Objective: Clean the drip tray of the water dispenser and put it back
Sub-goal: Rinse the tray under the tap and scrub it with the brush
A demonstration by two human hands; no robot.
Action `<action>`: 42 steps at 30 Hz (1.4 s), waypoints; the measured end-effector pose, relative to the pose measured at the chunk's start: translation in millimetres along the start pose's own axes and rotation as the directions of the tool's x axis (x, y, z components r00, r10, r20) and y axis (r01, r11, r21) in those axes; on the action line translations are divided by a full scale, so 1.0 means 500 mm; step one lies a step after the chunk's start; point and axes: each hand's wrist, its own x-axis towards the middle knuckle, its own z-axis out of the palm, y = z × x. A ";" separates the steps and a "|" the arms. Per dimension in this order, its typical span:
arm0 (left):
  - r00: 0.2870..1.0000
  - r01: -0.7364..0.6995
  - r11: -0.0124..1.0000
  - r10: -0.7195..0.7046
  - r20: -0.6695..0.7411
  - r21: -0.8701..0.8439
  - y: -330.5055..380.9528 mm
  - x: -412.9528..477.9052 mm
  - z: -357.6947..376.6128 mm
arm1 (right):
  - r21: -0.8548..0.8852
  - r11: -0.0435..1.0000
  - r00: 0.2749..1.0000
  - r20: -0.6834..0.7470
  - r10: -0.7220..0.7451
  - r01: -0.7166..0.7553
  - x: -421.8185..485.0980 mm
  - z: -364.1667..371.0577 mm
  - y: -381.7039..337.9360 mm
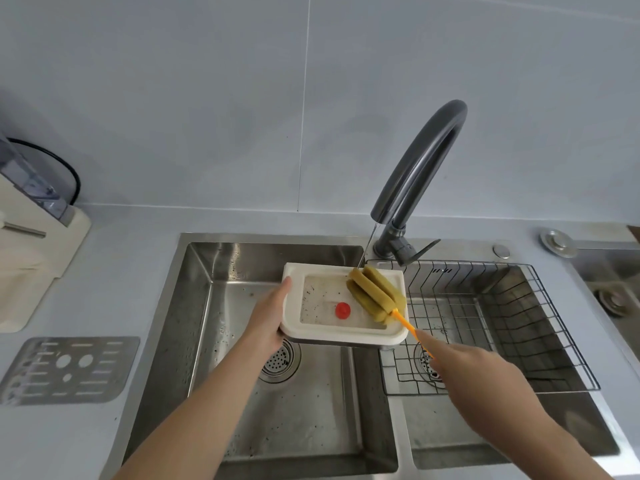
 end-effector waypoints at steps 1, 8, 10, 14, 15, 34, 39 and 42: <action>1.000 -0.007 1.000 0.007 -0.001 0.007 0.000 0.000 0.003 | -0.002 1.000 1.000 0.007 -0.003 0.003 0.007 0.005 -0.002; 0.999 -0.030 0.999 0.029 0.036 0.033 0.004 0.004 0.014 | 0.065 0.993 0.994 0.039 -0.101 0.098 0.041 0.022 -0.034; 0.997 -0.045 0.998 0.043 0.063 0.033 0.004 0.004 0.018 | 0.057 0.991 0.991 0.046 -0.124 0.121 0.048 0.022 -0.044; 0.991 -0.063 0.997 0.058 0.121 0.039 0.005 0.002 0.024 | 0.066 0.981 0.982 0.043 -0.184 0.181 0.055 0.026 -0.068; 0.990 -0.068 0.997 0.064 0.126 0.034 0.007 0.000 0.024 | 0.068 0.980 0.981 0.046 -0.189 0.186 0.054 0.029 -0.071; 0.959 -0.241 0.970 0.233 0.161 0.028 0.047 0.001 -0.028 | 0.048 0.971 0.971 0.033 -0.236 0.235 0.038 -0.061 -0.030; 0.958 -0.256 0.967 0.251 0.141 0.015 0.053 -0.007 -0.021 | 0.037 0.962 0.963 0.012 -0.271 0.270 0.063 -0.021 -0.054; 0.949 -0.286 0.958 0.281 0.144 0.019 0.065 -0.009 -0.018 | 0.020 0.949 0.948 0.044 -0.314 0.314 0.064 -0.007 -0.055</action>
